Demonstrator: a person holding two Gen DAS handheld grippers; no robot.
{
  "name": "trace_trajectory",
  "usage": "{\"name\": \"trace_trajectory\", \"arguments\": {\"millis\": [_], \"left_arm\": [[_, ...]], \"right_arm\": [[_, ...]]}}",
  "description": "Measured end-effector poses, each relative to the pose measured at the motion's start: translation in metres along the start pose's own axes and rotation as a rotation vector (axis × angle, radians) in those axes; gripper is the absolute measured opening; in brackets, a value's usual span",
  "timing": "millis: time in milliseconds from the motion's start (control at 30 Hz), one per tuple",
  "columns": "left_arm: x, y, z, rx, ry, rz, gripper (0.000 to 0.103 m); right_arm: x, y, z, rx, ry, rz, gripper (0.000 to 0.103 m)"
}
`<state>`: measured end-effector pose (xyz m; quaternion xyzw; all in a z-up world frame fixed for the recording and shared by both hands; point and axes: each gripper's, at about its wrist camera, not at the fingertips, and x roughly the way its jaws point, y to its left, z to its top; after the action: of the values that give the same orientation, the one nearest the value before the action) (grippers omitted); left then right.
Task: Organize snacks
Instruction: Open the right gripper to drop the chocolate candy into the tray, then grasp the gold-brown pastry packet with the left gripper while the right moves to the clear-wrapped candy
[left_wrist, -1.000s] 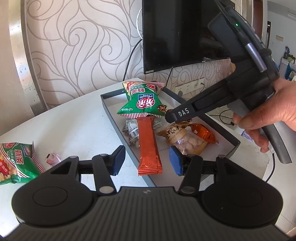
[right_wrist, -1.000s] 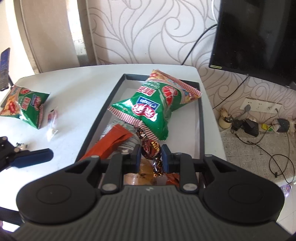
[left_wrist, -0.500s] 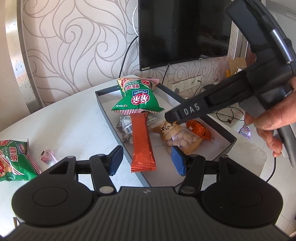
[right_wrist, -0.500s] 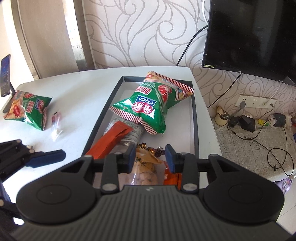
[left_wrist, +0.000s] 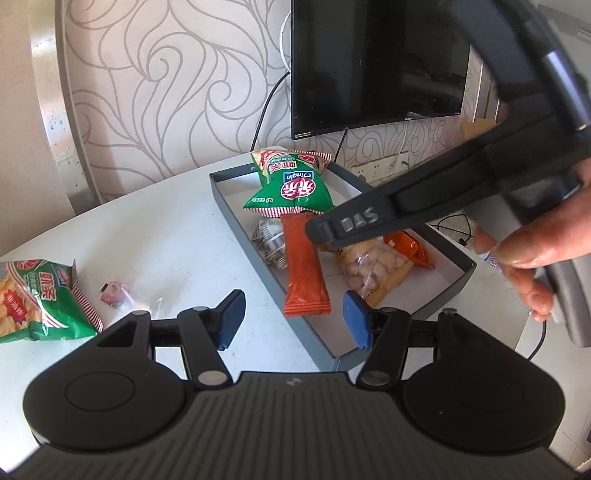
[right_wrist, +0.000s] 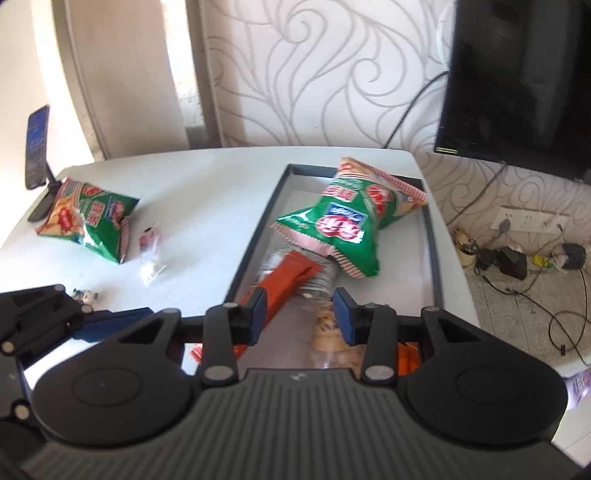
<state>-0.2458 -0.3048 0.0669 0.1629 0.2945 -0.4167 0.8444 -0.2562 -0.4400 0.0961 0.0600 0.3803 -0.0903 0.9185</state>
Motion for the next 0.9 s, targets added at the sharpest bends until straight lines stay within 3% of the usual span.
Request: {"name": "trace_trajectory", "arguments": {"millis": [233, 400, 600, 667, 900], "left_arm": [[-0.020, 0.016, -0.014, -0.015, -0.004, 0.042, 0.065], [-0.038, 0.036, -0.028, -0.042, -0.009, 0.104, 0.067], [-0.063, 0.053, -0.045, -0.035, -0.045, 0.213, 0.067], [-0.073, 0.060, -0.052, -0.042, -0.051, 0.257, 0.072], [-0.082, 0.091, -0.075, -0.129, -0.003, 0.361, 0.076]], "right_arm": [[0.017, 0.007, -0.008, -0.056, 0.046, -0.056, 0.042], [0.007, 0.009, -0.002, -0.035, 0.005, -0.079, 0.042], [-0.006, 0.030, 0.005, -0.040, -0.049, 0.006, 0.042], [-0.010, 0.039, 0.006, -0.046, -0.053, 0.045, 0.042], [-0.008, 0.073, 0.005, -0.078, -0.008, 0.166, 0.042]]}}
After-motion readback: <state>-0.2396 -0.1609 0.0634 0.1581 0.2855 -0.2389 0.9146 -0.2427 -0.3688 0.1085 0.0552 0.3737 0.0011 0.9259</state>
